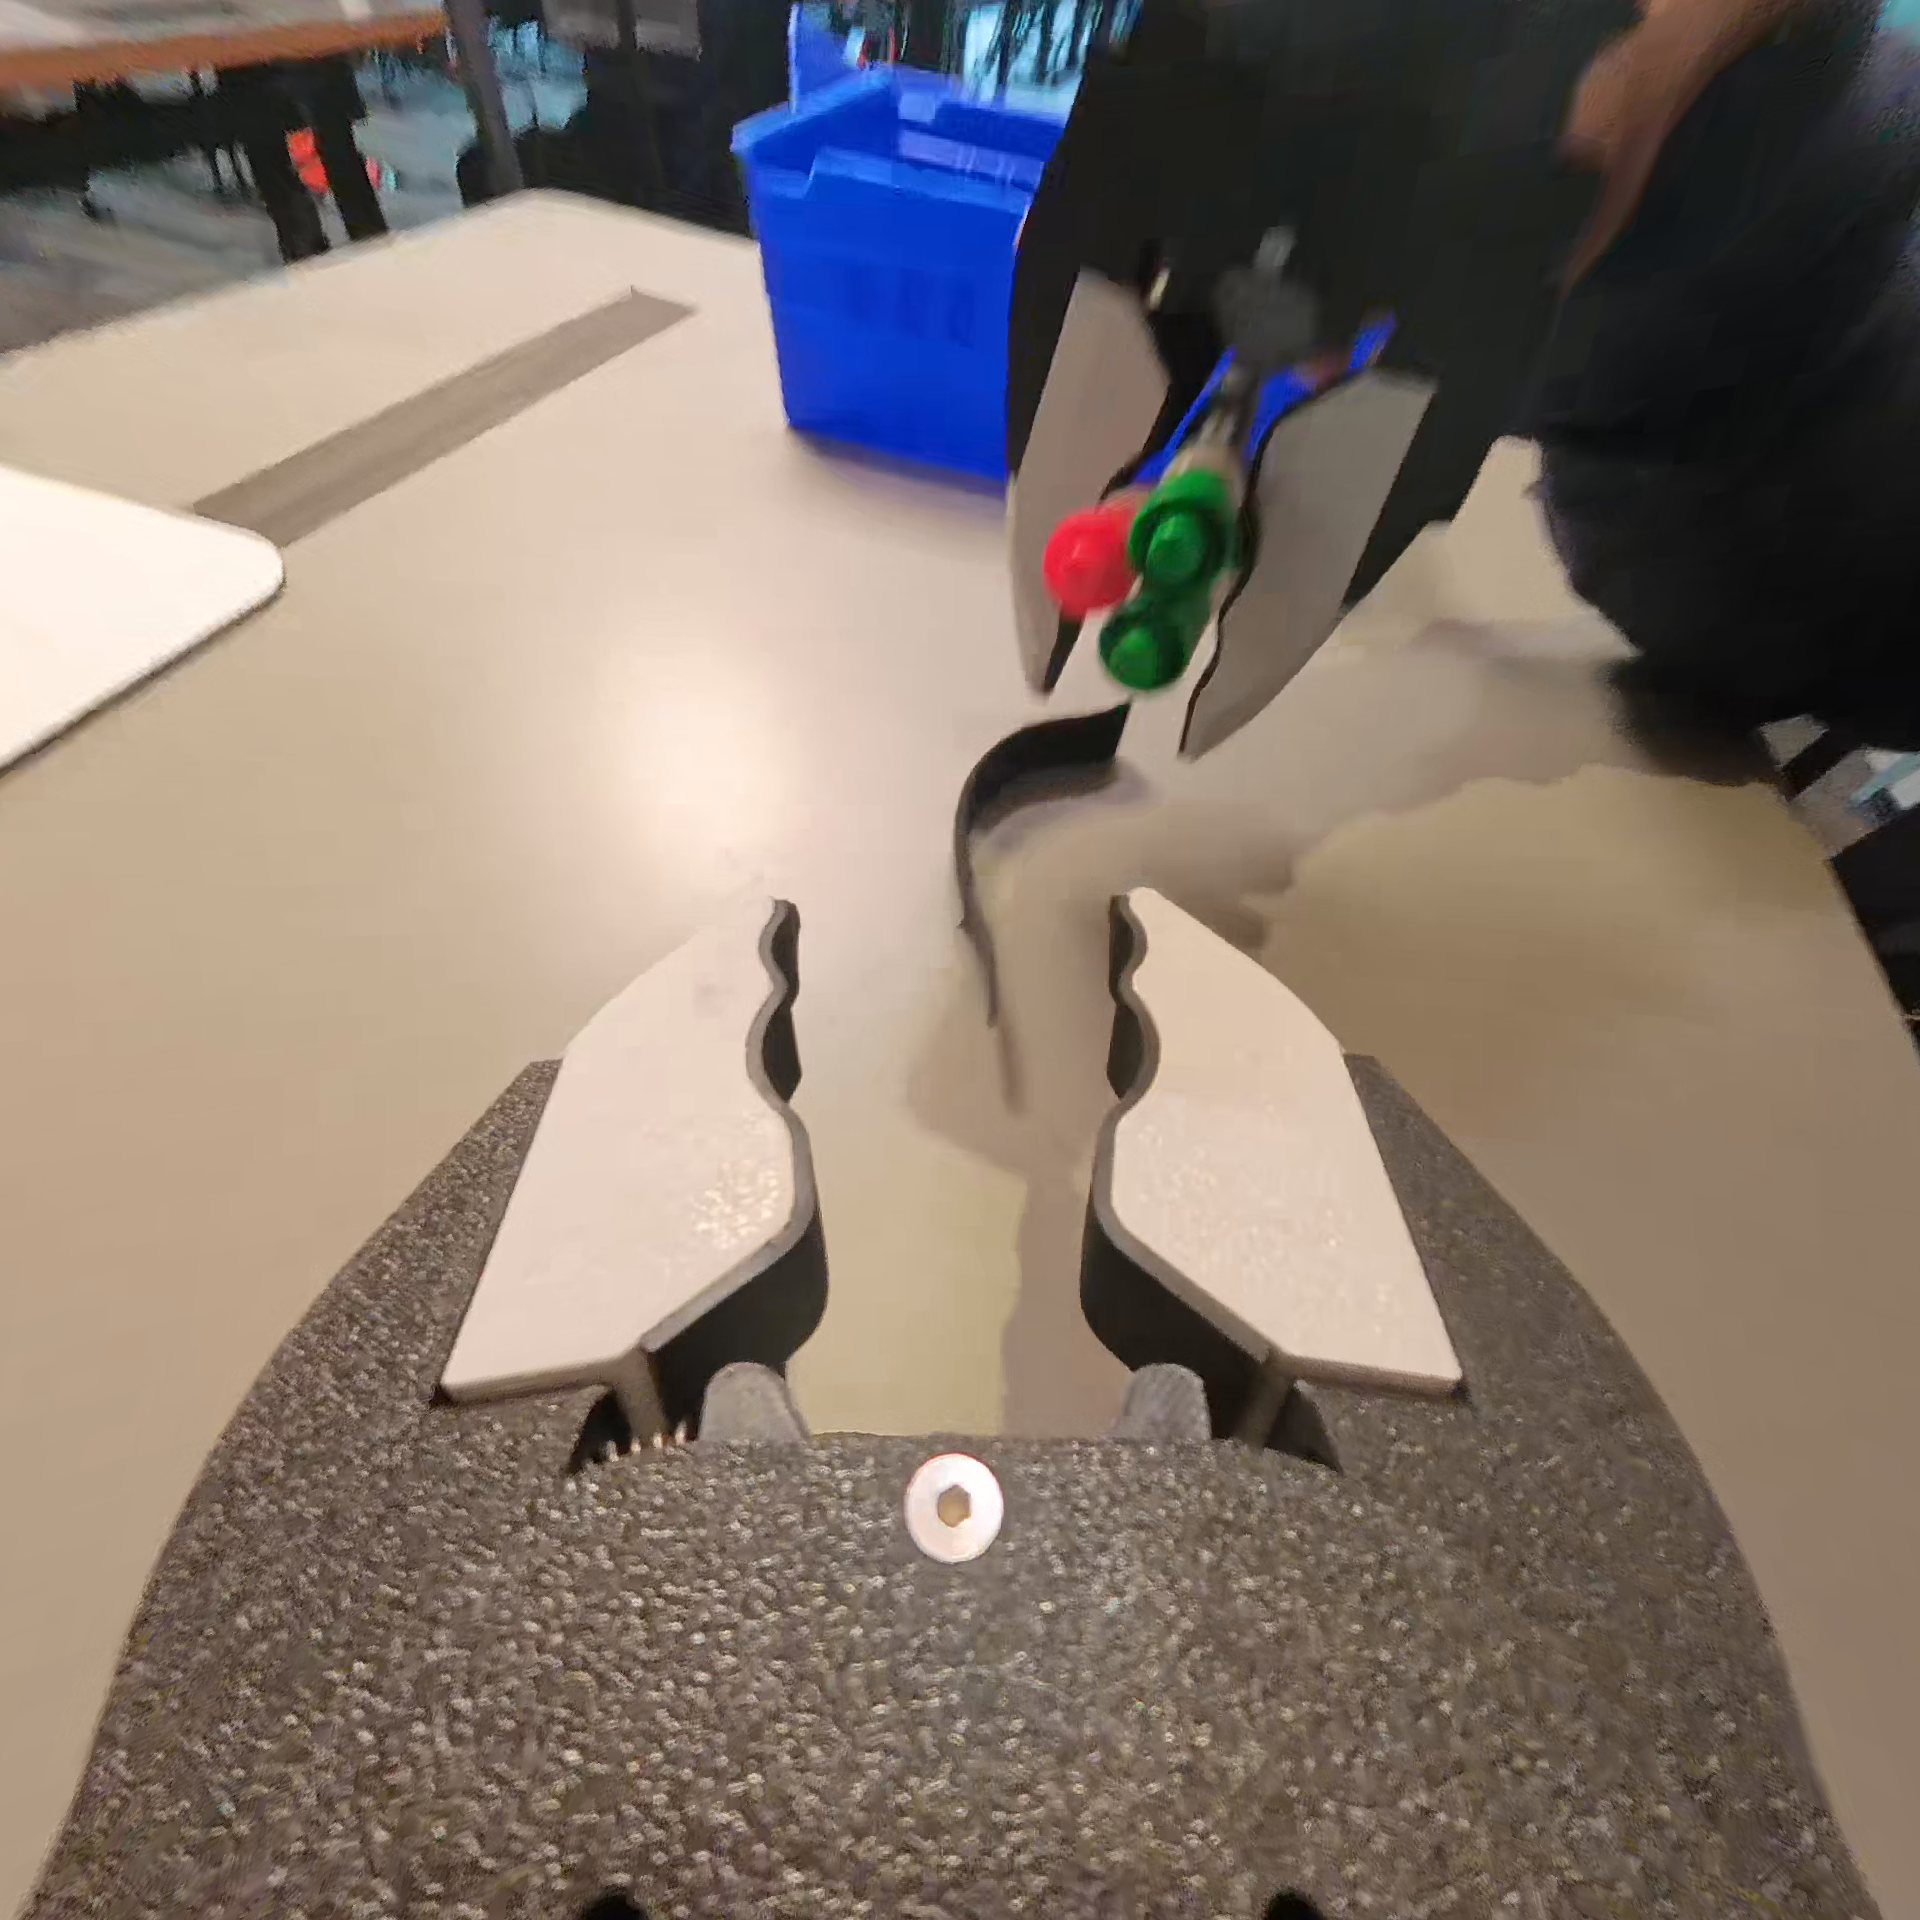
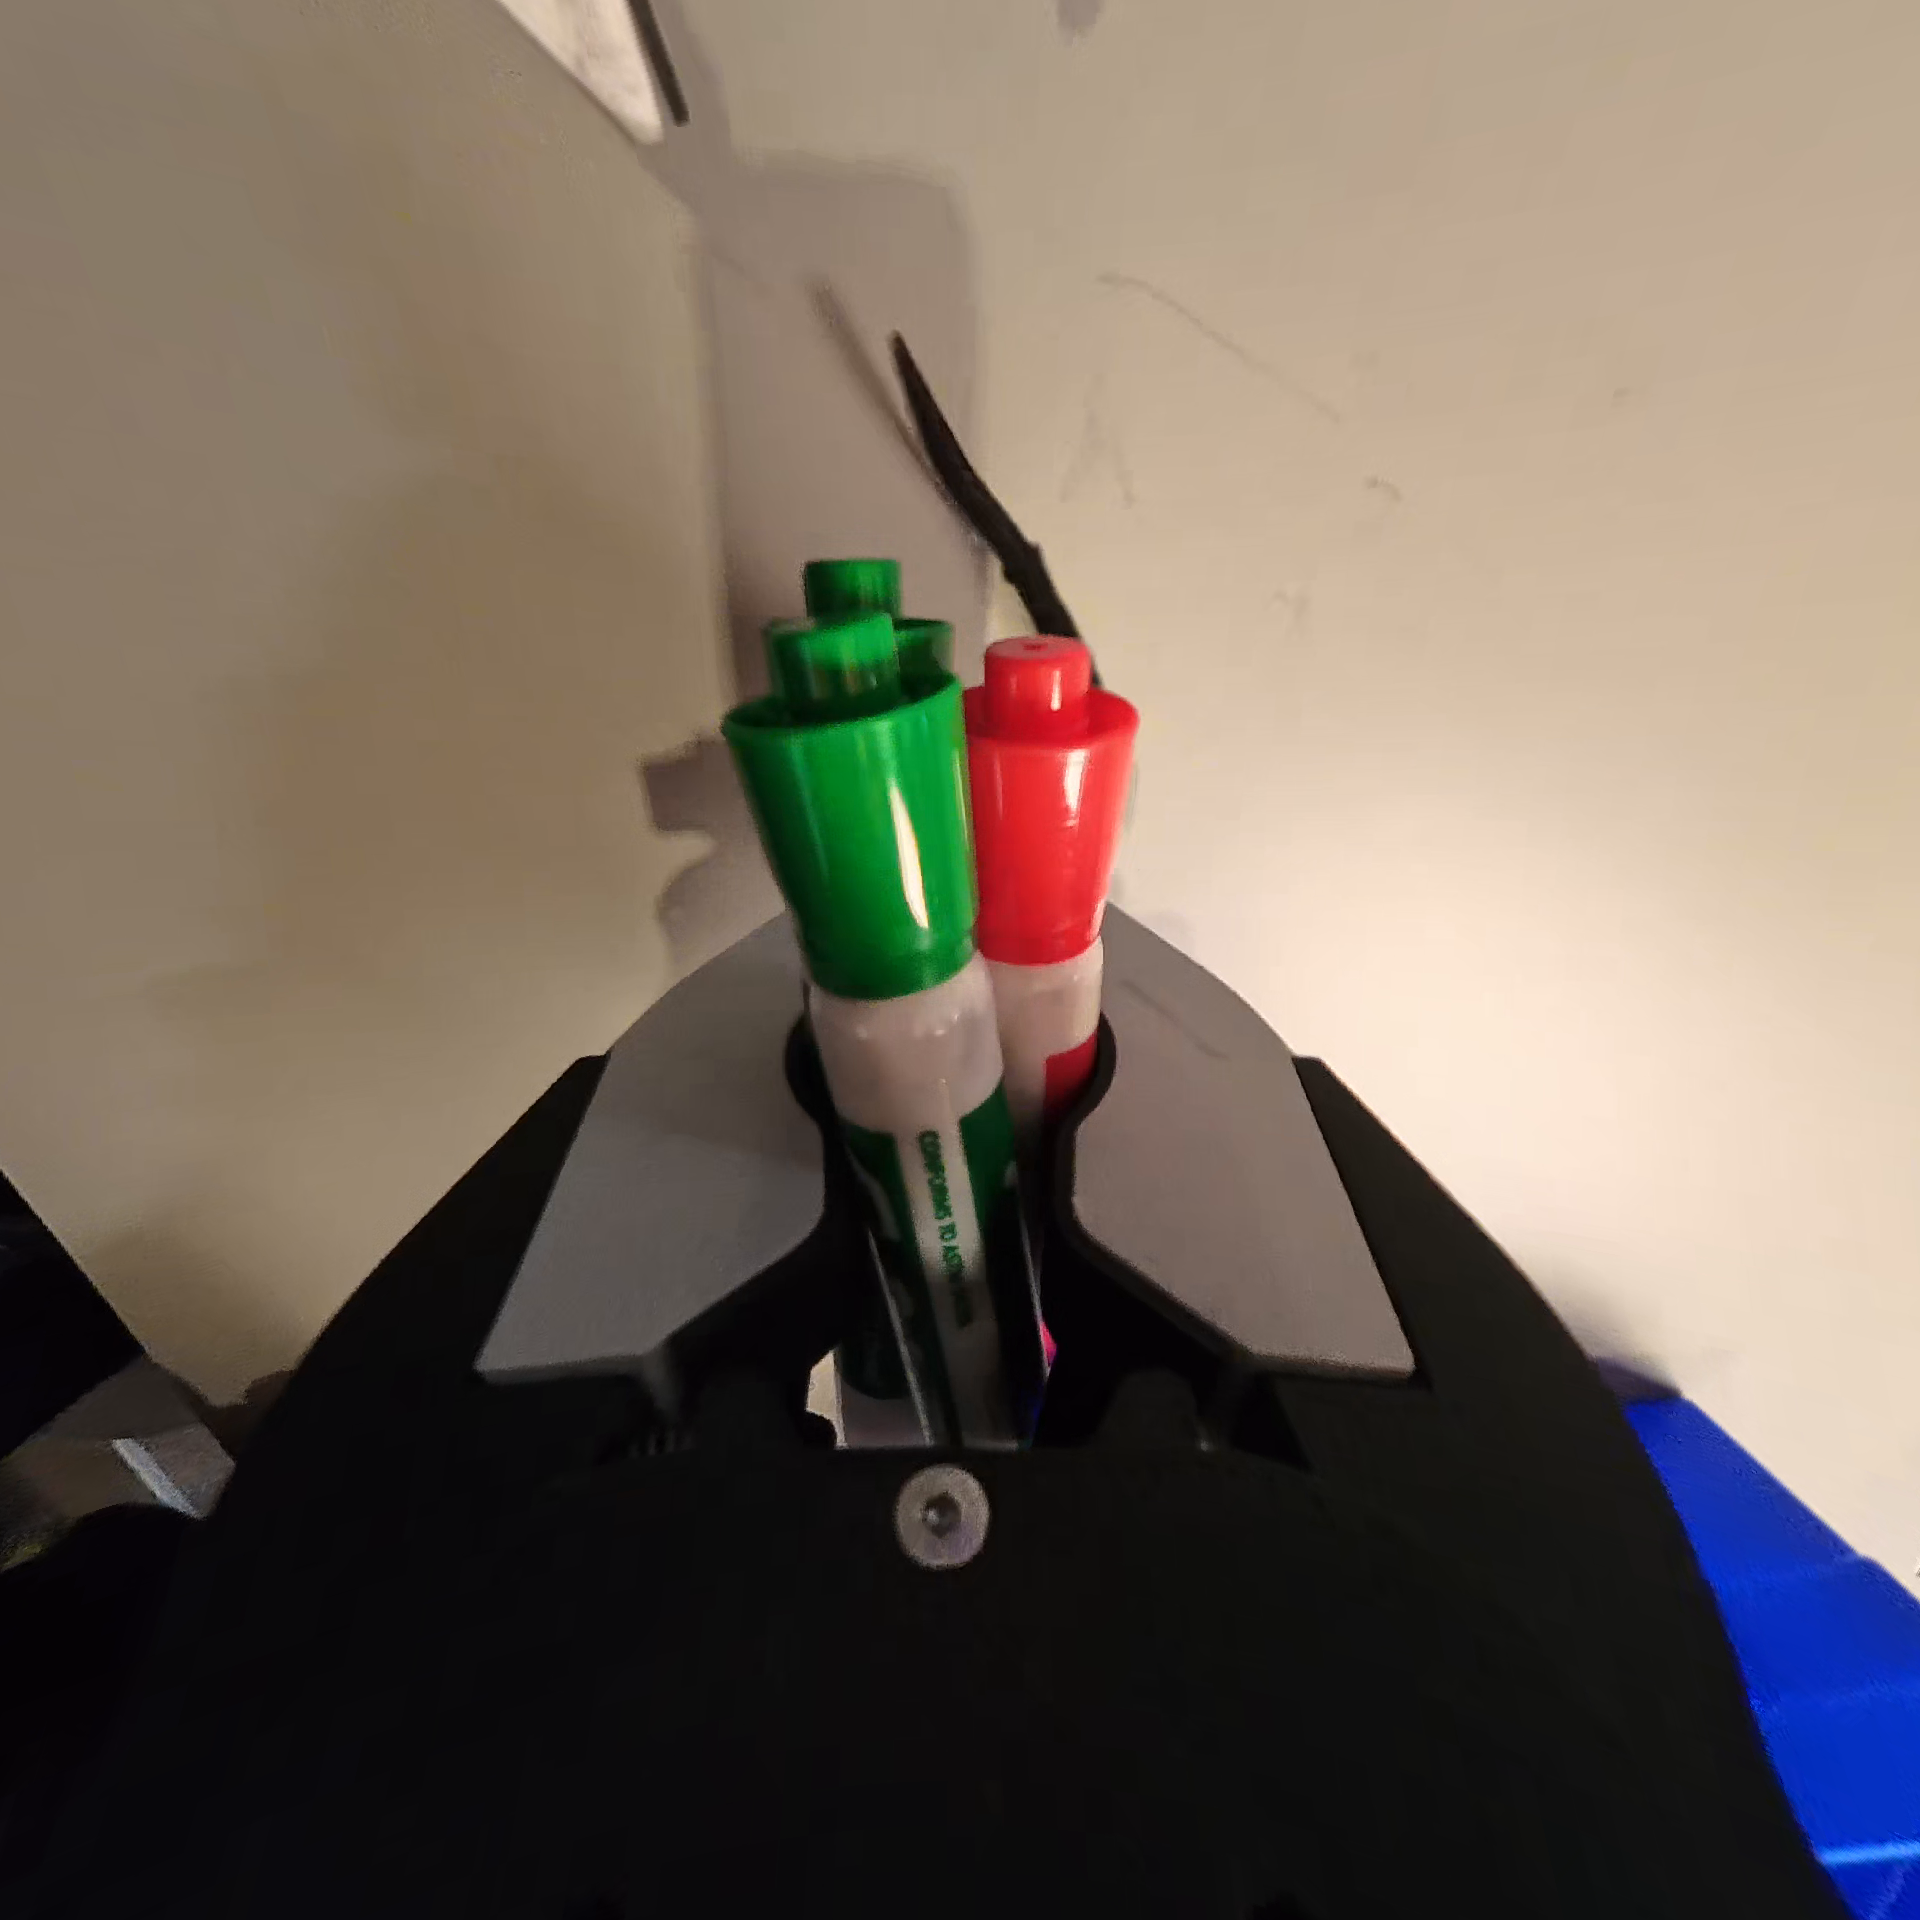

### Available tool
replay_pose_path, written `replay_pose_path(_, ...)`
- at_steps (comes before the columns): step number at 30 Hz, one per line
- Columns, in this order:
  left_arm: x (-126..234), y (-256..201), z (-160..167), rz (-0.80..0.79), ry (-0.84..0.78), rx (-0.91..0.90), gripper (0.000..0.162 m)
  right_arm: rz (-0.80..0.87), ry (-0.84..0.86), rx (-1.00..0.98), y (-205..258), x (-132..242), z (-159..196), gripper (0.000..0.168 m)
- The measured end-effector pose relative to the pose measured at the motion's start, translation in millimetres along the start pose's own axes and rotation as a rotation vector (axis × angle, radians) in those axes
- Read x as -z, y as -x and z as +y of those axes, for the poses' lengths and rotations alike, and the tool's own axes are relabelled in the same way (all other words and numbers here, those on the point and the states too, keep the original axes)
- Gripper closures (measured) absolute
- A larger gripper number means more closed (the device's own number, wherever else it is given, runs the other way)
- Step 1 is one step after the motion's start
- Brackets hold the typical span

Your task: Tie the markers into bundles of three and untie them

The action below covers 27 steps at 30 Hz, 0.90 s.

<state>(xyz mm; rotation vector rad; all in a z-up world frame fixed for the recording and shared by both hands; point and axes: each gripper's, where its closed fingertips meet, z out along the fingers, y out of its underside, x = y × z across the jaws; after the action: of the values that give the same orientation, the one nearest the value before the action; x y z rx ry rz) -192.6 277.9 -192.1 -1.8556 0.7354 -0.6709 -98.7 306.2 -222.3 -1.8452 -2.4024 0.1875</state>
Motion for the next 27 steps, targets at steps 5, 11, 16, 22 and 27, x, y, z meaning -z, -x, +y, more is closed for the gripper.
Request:
replay_pose_path(5,-24,-4,41,0.004,0.309,0.018,0.097,0.004,-0.008,-0.054,-14,5,14,0.128)
replay_pose_path(11,-56,6,50,-0.106,0.450,-0.092,0.115,-0.016,-0.004,-0.068,-17,2,23,0.128)
replay_pose_path(16,-60,12,44,-0.146,0.424,-0.080,0.161,-0.047,-0.002,-0.039,-8,-3,21,0.128)
replay_pose_path(22,-35,27,3,-0.365,0.290,-0.108,0.161,-0.077,0.006,-0.024,0,-11,14,0.128)
replay_pose_path(27,-22,11,-24,-0.520,0.242,-0.282,0.161,-0.077,0.028,-0.042,-1,-20,12,0.128)
